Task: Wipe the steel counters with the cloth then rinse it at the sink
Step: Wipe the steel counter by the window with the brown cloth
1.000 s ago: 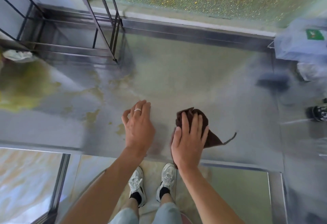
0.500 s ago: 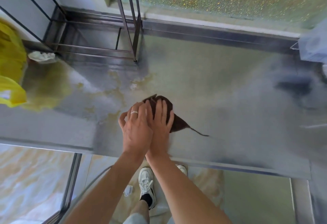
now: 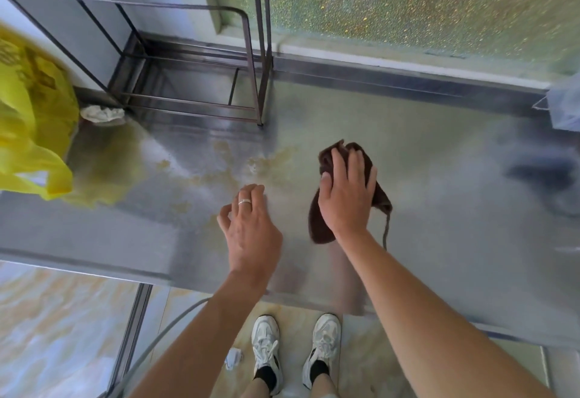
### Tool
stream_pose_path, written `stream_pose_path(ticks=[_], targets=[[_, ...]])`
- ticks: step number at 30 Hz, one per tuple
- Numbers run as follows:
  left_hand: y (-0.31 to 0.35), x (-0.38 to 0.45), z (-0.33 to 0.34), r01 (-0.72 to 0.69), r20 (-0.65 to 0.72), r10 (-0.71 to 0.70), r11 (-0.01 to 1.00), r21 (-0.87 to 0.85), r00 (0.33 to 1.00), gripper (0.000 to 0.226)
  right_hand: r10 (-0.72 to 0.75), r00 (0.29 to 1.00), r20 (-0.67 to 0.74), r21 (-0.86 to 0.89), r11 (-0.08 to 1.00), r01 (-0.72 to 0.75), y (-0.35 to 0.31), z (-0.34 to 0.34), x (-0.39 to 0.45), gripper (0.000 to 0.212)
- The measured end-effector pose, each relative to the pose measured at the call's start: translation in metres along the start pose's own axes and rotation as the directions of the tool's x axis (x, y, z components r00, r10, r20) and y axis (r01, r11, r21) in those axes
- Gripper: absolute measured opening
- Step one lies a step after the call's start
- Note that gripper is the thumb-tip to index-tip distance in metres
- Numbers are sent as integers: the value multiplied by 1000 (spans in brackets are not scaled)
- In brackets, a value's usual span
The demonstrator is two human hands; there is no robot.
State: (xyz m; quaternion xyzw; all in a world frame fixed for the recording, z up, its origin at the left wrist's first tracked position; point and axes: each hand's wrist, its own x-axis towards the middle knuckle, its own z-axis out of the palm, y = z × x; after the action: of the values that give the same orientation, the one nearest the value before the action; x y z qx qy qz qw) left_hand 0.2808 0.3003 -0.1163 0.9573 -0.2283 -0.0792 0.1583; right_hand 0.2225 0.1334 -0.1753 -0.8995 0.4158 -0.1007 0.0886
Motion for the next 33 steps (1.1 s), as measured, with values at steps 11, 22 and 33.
stream_pose_path(ticks=[11, 22, 33], targets=[[-26, 17, -10, -5, 67, -8, 980, 199, 998, 50, -322, 947, -4, 24, 947, 322, -66, 25, 38, 50], [-35, 35, -7, 80, -27, -80, 996, 29, 996, 32, -506, 857, 100, 176, 857, 485, -109, 25, -58, 60], [-46, 42, -8, 51, 41, -54, 995, 83, 998, 44, -370, 927, 70, 110, 926, 361, -106, 30, 17, 51]])
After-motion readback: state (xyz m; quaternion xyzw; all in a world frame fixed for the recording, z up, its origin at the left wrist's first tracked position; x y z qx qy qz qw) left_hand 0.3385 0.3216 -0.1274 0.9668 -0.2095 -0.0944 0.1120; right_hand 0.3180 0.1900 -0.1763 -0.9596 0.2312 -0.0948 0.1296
